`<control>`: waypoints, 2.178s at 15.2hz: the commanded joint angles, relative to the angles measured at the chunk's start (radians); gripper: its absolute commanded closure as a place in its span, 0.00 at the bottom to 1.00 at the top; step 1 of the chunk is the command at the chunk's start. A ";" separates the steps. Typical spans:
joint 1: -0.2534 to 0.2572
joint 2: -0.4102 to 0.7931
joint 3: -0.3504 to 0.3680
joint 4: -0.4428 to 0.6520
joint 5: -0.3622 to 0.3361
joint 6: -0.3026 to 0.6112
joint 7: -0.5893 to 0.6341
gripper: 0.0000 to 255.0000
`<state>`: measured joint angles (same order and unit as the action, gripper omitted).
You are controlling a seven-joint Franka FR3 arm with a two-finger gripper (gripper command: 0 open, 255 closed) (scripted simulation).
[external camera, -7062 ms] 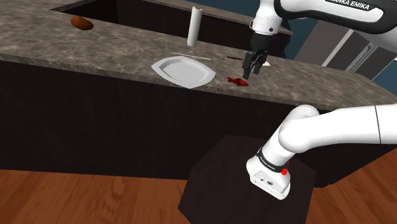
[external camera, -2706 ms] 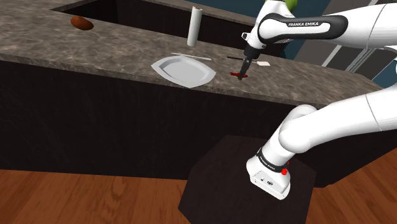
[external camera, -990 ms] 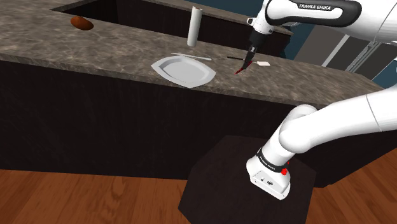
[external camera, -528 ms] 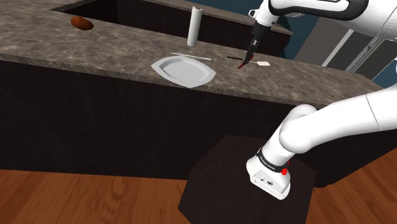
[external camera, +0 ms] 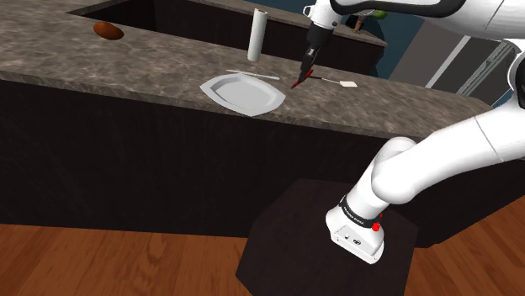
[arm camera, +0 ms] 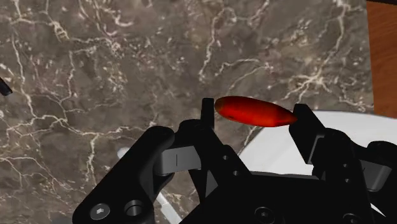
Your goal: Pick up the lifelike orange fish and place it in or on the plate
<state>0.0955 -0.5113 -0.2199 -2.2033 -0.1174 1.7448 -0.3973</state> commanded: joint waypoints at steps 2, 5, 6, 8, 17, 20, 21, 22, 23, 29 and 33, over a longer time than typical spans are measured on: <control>0.027 0.057 0.040 0.038 0.027 0.014 0.056 1.00; 0.053 0.120 0.080 0.089 0.050 0.023 0.112 1.00; 0.062 0.143 0.092 0.109 0.056 0.025 0.130 1.00; 0.078 0.189 0.117 0.151 0.068 0.028 0.166 1.00; 0.122 0.336 0.179 0.243 0.090 0.079 0.266 1.00; 0.122 0.337 0.179 0.204 0.090 0.119 0.267 1.00; 0.122 0.338 0.179 0.192 0.089 0.133 0.267 1.00; 0.122 0.339 0.179 0.179 0.089 0.146 0.267 1.00; 0.122 0.340 0.179 0.167 0.089 0.159 0.268 1.00; 0.122 0.346 0.178 0.127 0.089 0.205 0.268 1.00; 0.121 0.346 0.179 0.128 0.089 0.205 0.268 1.00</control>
<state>0.2182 -0.1743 -0.0397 -2.0682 -0.0281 1.9528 -0.1288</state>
